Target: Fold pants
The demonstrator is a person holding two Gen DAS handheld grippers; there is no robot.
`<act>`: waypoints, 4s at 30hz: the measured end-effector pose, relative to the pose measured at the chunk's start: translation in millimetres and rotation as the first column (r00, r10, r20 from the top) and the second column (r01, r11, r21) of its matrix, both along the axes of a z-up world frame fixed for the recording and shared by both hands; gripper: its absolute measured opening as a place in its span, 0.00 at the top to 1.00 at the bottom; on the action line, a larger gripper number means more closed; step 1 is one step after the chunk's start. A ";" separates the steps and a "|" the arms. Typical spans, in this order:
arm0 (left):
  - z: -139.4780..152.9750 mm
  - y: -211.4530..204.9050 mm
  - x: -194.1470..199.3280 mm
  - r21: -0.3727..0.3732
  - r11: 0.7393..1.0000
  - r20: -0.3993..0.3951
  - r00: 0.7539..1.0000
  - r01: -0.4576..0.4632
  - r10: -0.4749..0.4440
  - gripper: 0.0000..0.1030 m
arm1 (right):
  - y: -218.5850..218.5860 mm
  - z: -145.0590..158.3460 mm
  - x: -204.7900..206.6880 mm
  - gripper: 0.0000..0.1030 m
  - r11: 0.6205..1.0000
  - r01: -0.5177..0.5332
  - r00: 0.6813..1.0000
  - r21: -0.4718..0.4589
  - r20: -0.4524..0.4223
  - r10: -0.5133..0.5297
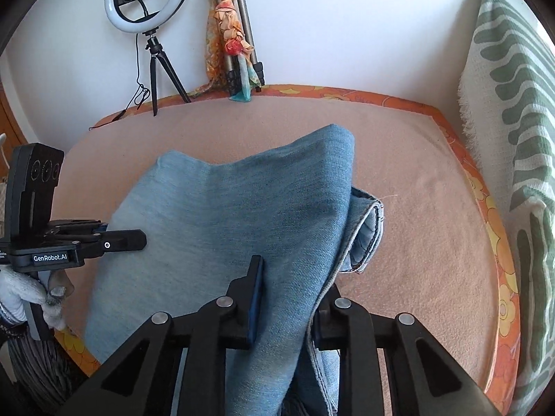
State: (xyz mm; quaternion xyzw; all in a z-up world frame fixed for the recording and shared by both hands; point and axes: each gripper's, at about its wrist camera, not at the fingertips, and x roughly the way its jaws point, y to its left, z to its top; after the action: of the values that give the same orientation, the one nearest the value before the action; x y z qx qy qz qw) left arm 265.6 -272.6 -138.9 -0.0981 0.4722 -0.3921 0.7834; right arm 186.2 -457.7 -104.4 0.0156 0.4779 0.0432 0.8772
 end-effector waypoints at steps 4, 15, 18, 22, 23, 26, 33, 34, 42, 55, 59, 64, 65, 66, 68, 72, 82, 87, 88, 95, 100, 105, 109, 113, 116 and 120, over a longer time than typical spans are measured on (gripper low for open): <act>6.0 1.0 -3.8 -0.010 1.000 0.018 1.000 0.008 -0.007 0.84 | 17.2 19.4 -4.9 0.81 0.999 -0.024 0.999 -0.038 0.042 0.026; 27.3 4.8 -8.6 -0.035 0.999 0.046 0.999 0.030 -0.029 0.86 | 51.9 53.7 -11.8 0.84 0.989 -0.120 0.986 -0.092 0.103 0.129; 32.0 7.6 -6.2 -0.044 0.999 0.058 0.998 0.022 -0.019 0.86 | 57.4 60.5 -10.2 0.85 0.987 -0.133 0.983 -0.092 0.116 0.144; 41.4 14.5 1.9 -0.059 0.998 0.077 0.997 0.003 0.001 0.87 | 62.9 66.4 -7.4 0.86 0.983 -0.148 0.977 -0.109 0.137 0.162; 44.6 14.2 4.8 -0.060 0.998 0.083 0.997 0.000 0.005 0.87 | 64.2 67.9 -6.0 0.86 0.982 -0.150 0.976 -0.112 0.141 0.166; 52.2 14.8 13.6 -0.059 0.998 0.103 0.995 -0.003 0.009 0.87 | 63.7 72.3 -0.1 0.86 0.982 -0.151 0.973 -0.113 0.158 0.168; 73.3 -5.5 43.6 -0.047 0.999 0.154 0.988 0.004 0.003 0.87 | 50.4 81.6 27.8 0.86 0.984 -0.119 0.970 -0.134 0.196 0.144; 77.0 -10.7 49.1 -0.044 0.999 0.165 0.986 0.008 0.000 0.87 | 47.9 84.1 32.8 0.86 0.983 -0.114 0.969 -0.142 0.201 0.141; 98.5 -49.2 103.4 -0.051 0.998 0.217 0.976 0.021 -0.010 0.87 | 16.1 104.8 82.5 0.86 0.978 -0.052 0.959 -0.204 0.262 0.106; 64.0 -106.7 190.0 0.013 0.999 0.206 0.978 -0.033 0.029 0.87 | -36.7 52.8 192.8 0.86 0.980 -0.011 0.970 -0.200 0.237 0.059; 43.4 -109.4 209.8 0.036 0.996 0.170 0.983 -0.076 0.069 0.87 | -44.0 23.7 218.5 0.86 0.973 -0.004 0.974 -0.233 0.218 0.056; 33.3 -107.6 217.2 0.134 0.980 0.220 0.969 -0.144 0.112 0.87 | -66.7 -8.0 243.2 0.79 0.962 0.092 0.987 -0.256 0.152 -0.054; 32.3 -106.2 216.4 0.146 0.978 0.226 0.968 -0.146 0.111 0.87 | -71.9 -12.0 245.2 0.78 0.959 0.111 0.988 -0.262 0.137 -0.077; 32.4 -104.4 214.3 0.152 0.978 0.235 0.966 -0.142 0.104 0.87 | -76.4 -14.7 245.9 0.74 0.957 0.127 0.987 -0.261 0.128 -0.096; 35.7 -103.9 207.1 0.176 0.974 0.270 0.959 -0.141 0.090 0.83 | -80.9 -18.4 242.9 0.70 0.955 0.142 0.987 -0.260 0.115 -0.115; 42.2 -106.8 197.3 0.195 0.973 0.291 0.954 -0.127 0.066 0.76 | -80.9 -23.2 233.9 0.37 0.933 0.170 0.985 -0.318 0.093 -0.147; 67.8 -83.7 166.2 0.177 0.974 0.328 0.941 -0.144 0.080 0.59 | -58.5 -0.5 199.5 0.21 0.920 0.187 0.980 -0.345 0.135 -0.148; 86.4 -76.0 147.2 0.161 0.975 0.338 0.937 -0.152 0.090 0.53 | -55.0 16.4 179.3 0.16 0.924 0.200 0.975 -0.325 0.159 -0.156; 90.9 -72.8 142.5 0.155 0.976 0.343 0.935 -0.154 0.093 0.49 | -53.1 20.8 174.4 0.15 0.923 0.203 0.974 -0.326 0.165 -0.156; 120.5 -50.0 105.9 0.111 0.981 0.363 0.926 -0.158 0.108 0.48 | -35.8 61.4 126.3 0.04 0.932 0.219 0.962 -0.288 0.222 -0.158; 138.2 -30.6 70.2 0.087 0.986 0.388 0.916 -0.145 0.100 0.38 | -17.0 93.4 83.2 0.00 0.939 0.223 0.950 -0.263 0.274 -0.149; 153.7 -11.0 35.0 0.074 0.987 0.416 0.904 -0.139 0.096 0.34 | 5.7 116.4 39.0 0.00 0.950 0.213 0.939 -0.227 0.317 -0.134; 164.1 6.2 1.6 0.065 0.989 0.446 0.891 -0.130 0.088 0.30 | 26.5 127.1 4.2 0.00 0.954 0.209 0.929 -0.214 0.347 -0.125; 169.4 20.0 -34.9 0.104 0.986 0.495 0.866 -0.133 0.064 0.23 | 42.9 137.3 -30.3 0.00 0.959 0.215 0.916 -0.184 0.378 -0.133; 167.9 30.4 -65.1 0.115 0.985 0.529 0.847 -0.128 0.048 0.22 | 53.0 143.3 -57.2 0.00 0.959 0.239 0.899 -0.155 0.410 -0.158; 159.5 37.5 -98.0 0.136 0.984 0.527 0.849 -0.114 0.025 0.21 | 67.6 142.1 -83.8 0.00 0.959 0.248 0.892 -0.139 0.419 -0.170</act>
State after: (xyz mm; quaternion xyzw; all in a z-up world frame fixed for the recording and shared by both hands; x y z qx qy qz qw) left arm 167.6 -235.1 20.6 0.0594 0.2677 -0.3353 0.9014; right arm 102.4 -390.1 37.8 -0.0251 0.2842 -0.0951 0.9537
